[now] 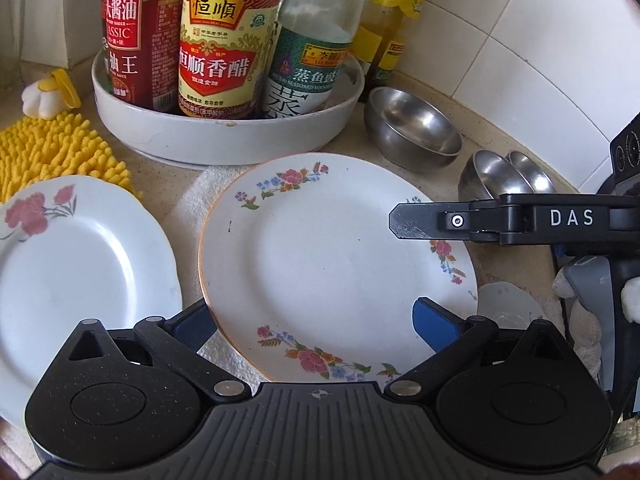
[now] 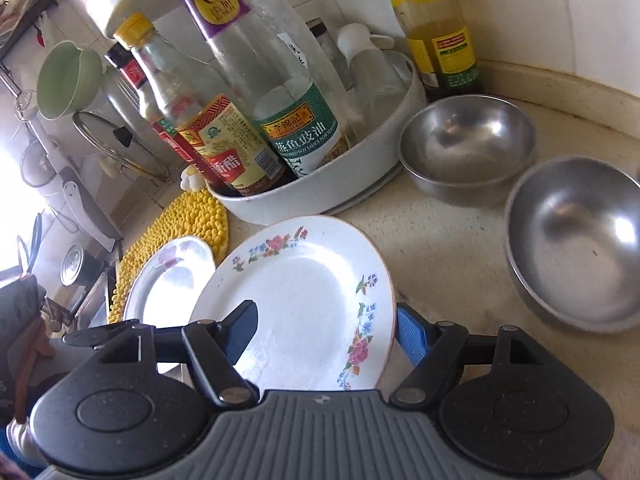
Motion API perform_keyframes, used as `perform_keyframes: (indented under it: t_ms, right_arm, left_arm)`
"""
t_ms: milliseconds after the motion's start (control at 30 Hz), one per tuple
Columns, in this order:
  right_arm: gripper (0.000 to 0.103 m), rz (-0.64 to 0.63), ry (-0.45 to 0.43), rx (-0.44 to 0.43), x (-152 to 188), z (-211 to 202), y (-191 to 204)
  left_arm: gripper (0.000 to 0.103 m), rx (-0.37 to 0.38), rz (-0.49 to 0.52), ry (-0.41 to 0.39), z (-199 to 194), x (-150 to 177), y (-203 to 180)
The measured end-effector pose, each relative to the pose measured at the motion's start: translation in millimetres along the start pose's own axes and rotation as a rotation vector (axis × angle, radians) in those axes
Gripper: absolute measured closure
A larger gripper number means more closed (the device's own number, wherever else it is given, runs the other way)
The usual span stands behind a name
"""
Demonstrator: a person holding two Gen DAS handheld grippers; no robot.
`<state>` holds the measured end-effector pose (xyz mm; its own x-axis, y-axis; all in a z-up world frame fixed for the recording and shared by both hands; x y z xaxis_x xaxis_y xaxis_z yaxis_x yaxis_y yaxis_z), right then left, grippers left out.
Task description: Organize plates and bowls
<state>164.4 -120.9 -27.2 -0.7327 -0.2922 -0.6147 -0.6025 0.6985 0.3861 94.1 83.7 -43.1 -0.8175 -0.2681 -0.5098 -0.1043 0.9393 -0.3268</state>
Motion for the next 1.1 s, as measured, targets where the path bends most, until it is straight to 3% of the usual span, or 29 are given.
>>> perform_keyframes:
  t_ms: [400, 633, 900, 1100]
  right_arm:
    - [0.027, 0.120, -0.070, 0.124, 63.5, -80.4, -0.8]
    - [0.027, 0.239, -0.078, 0.224, 104.3, -107.5, -12.8]
    - [0.027, 0.255, -0.090, 0.348, 132.1, -130.7, -18.6]
    - [0.027, 0.178, -0.145, 0.381, 126.6, -144.3, -7.5]
  left_arm:
    - [0.001, 0.085, 0.162, 0.022, -9.4, 24.5, -39.8]
    - [0.001, 0.160, 0.309, 0.070, -3.9, 42.8, -75.0]
    - [0.006, 0.217, 0.397, 0.138, 9.4, 62.5, -102.9]
    - [0.003, 0.209, 0.434, 0.044, -8.6, 63.8, -108.0]
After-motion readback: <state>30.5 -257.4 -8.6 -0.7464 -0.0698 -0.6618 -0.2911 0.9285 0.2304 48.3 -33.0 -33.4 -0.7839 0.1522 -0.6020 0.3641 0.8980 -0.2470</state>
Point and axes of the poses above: each gripper's, at about its wrist camera, not at the fingertips, and z roughly the way its jaws point, y to its left, x to its underside, the point moved 1 cm from there along z, roughly the way its jaws point, and after that the axes turned 8 degrees about -z, right-handed, at the moved point
